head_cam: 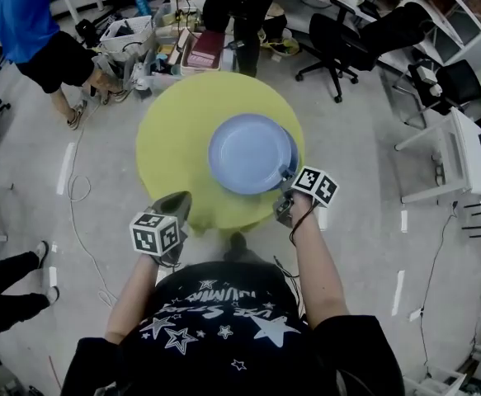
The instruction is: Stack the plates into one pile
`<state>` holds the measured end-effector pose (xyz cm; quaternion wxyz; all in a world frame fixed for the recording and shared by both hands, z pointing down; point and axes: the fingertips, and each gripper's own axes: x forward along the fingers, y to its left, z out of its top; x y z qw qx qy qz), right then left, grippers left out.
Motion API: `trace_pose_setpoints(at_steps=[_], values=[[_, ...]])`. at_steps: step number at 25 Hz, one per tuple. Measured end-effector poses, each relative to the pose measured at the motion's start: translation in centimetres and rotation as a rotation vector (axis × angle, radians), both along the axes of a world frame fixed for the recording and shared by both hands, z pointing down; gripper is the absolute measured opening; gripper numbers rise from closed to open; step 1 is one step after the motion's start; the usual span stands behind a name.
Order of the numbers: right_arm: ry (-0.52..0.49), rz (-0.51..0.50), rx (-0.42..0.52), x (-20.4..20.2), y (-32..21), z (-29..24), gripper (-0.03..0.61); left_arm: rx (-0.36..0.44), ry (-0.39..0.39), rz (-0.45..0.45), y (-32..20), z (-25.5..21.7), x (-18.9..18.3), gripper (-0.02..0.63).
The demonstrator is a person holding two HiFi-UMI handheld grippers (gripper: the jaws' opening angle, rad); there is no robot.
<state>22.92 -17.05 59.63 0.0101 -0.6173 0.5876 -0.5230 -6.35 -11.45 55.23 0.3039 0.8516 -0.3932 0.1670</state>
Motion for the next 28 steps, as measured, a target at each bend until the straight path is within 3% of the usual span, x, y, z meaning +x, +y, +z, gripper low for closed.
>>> trace_pose_setpoints(at_steps=[9, 20, 24, 28], values=[[-0.040, -0.007, -0.044, 3.6, -1.1, 1.1, 0.043, 0.000, -0.007, -0.012, -1.7, 0.0, 3.3, 0.020], [-0.030, -0.076, -0.085, 5.2, -1.2, 2.8, 0.048, -0.006, -0.019, -0.036, -2.4, 0.8, 6.2, 0.020], [-0.007, -0.121, -0.080, 5.4, -1.4, 3.1, 0.048, -0.007, -0.025, -0.051, -2.7, 1.0, 7.3, 0.020], [0.085, -0.205, -0.071, 5.1, -1.7, 3.1, 0.054, -0.010, -0.028, -0.065, -2.7, 1.3, 7.7, 0.020]])
